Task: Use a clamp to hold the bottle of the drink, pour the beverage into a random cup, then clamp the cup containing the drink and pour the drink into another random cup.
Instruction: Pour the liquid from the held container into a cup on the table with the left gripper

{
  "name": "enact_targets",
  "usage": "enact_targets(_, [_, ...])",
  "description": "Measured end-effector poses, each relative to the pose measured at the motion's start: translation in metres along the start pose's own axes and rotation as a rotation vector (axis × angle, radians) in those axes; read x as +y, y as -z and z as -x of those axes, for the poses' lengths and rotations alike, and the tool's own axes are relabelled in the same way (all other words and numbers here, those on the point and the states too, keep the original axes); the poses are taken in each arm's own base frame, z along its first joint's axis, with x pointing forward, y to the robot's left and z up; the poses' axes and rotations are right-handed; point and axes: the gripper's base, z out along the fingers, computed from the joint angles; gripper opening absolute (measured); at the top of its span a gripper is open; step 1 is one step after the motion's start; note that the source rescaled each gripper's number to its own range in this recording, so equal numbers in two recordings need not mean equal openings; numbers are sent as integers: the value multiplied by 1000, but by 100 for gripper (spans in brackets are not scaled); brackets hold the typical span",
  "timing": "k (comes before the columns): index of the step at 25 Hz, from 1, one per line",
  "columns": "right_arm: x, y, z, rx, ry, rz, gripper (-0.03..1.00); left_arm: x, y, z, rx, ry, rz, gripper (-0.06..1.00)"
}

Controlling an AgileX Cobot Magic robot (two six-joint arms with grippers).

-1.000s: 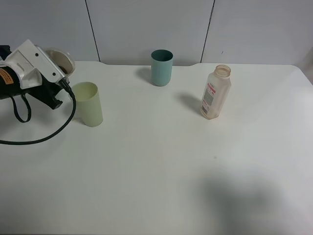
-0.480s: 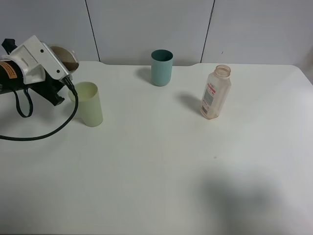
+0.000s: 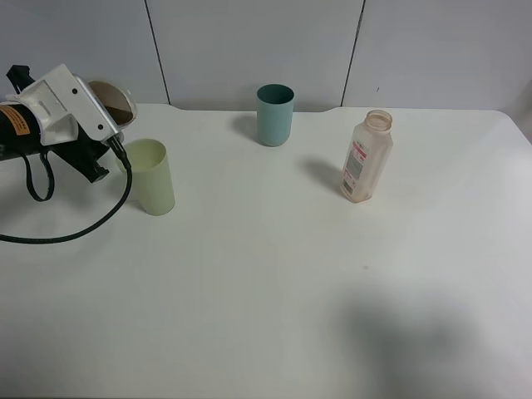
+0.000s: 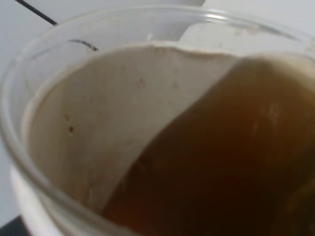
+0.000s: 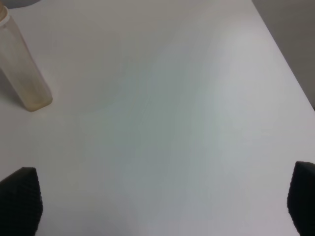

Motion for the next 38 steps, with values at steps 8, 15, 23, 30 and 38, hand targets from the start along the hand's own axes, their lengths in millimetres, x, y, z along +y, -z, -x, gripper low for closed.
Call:
enact_targets(8, [0, 0, 0, 0, 0, 0, 100, -5, 2, -4, 13, -11, -16, 3])
enact_targets(15, [0, 0, 0, 0, 0, 0, 100, -5, 3, -4, 13, -28, -16, 3])
enact_targets(23, [0, 0, 0, 0, 0, 0, 100, -5, 3, -4, 12, -121, -17, 3])
enact_targets(30, [0, 0, 0, 0, 0, 0, 100, -5, 3, -4, 12, -175, -17, 3])
enact_targets(38, [0, 0, 0, 0, 0, 0, 100, -5, 3, -4, 12, -196, -17, 3])
